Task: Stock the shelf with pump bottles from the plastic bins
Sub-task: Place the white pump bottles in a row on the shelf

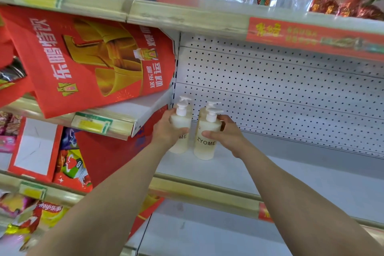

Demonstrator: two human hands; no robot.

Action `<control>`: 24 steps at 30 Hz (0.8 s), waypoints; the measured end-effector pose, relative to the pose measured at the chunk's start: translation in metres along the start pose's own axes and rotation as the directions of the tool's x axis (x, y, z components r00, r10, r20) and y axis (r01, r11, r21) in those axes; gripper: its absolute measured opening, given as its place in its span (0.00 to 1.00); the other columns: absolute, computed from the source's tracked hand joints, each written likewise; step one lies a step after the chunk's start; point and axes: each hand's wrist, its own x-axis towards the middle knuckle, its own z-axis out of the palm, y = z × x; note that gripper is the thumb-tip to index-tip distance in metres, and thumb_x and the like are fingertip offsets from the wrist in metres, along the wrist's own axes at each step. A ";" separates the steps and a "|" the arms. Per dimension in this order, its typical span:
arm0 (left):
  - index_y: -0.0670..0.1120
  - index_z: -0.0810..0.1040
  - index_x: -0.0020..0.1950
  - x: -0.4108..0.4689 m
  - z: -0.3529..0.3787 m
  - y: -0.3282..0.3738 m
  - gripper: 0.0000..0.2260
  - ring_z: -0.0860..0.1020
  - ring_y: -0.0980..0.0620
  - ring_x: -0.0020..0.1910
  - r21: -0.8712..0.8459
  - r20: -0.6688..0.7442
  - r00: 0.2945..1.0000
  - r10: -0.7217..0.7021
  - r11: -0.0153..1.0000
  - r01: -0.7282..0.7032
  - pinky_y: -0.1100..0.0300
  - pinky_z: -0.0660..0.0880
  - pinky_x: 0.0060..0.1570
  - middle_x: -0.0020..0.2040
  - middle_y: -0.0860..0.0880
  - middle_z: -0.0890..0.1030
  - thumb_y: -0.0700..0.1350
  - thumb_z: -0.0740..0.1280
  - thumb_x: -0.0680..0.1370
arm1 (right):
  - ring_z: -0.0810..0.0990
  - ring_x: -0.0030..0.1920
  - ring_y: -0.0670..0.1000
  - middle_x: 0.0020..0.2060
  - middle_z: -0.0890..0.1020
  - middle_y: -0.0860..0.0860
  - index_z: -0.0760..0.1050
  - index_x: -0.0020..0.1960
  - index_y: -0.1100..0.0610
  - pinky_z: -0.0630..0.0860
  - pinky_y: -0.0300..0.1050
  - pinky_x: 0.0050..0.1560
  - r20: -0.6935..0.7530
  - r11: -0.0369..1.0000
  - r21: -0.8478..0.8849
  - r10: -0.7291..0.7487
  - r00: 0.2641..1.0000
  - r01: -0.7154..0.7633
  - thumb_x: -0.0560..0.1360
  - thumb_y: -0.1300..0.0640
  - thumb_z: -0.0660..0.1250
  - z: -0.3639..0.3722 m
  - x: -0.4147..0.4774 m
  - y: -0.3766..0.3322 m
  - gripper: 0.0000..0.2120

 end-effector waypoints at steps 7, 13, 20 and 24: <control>0.54 0.69 0.68 0.006 0.001 0.003 0.32 0.78 0.47 0.56 0.021 0.014 1.000 0.002 1.000 -0.003 0.51 0.76 0.59 0.58 0.49 0.81 0.48 0.80 0.68 | 0.79 0.56 0.45 0.56 0.79 0.43 0.69 0.66 0.47 0.77 0.47 0.57 -0.021 0.999 -0.031 0.017 1.000 -0.018 0.62 0.51 0.82 0.000 0.007 0.000 0.36; 0.53 0.70 0.65 0.004 -0.003 0.005 0.31 0.79 0.44 0.56 0.102 0.002 1.000 -0.007 0.995 0.007 0.50 0.77 0.57 0.57 0.47 0.81 0.50 0.80 0.67 | 0.80 0.56 0.45 0.57 0.81 0.45 0.71 0.67 0.48 0.77 0.45 0.57 0.005 0.999 -0.041 0.032 0.999 -0.031 0.63 0.52 0.83 -0.002 -0.002 -0.005 0.37; 0.53 0.68 0.68 -0.004 -0.009 0.008 0.31 0.78 0.42 0.57 0.102 0.049 0.999 -0.016 0.995 0.011 0.54 0.75 0.55 0.59 0.45 0.80 0.49 0.78 0.69 | 0.80 0.57 0.47 0.55 0.80 0.43 0.69 0.70 0.51 0.76 0.43 0.55 -0.064 0.994 -0.109 0.023 0.998 -0.030 0.68 0.54 0.79 0.010 -0.021 -0.016 0.34; 0.52 0.64 0.75 -0.019 -0.015 0.012 0.36 0.74 0.43 0.66 0.103 0.101 0.994 0.034 0.994 -0.045 0.53 0.72 0.62 0.67 0.46 0.76 0.47 0.77 0.71 | 0.77 0.64 0.54 0.59 0.80 0.50 0.69 0.68 0.54 0.74 0.49 0.63 -0.114 0.976 -0.195 0.077 0.990 -0.098 0.71 0.52 0.77 0.018 -0.034 -0.025 0.29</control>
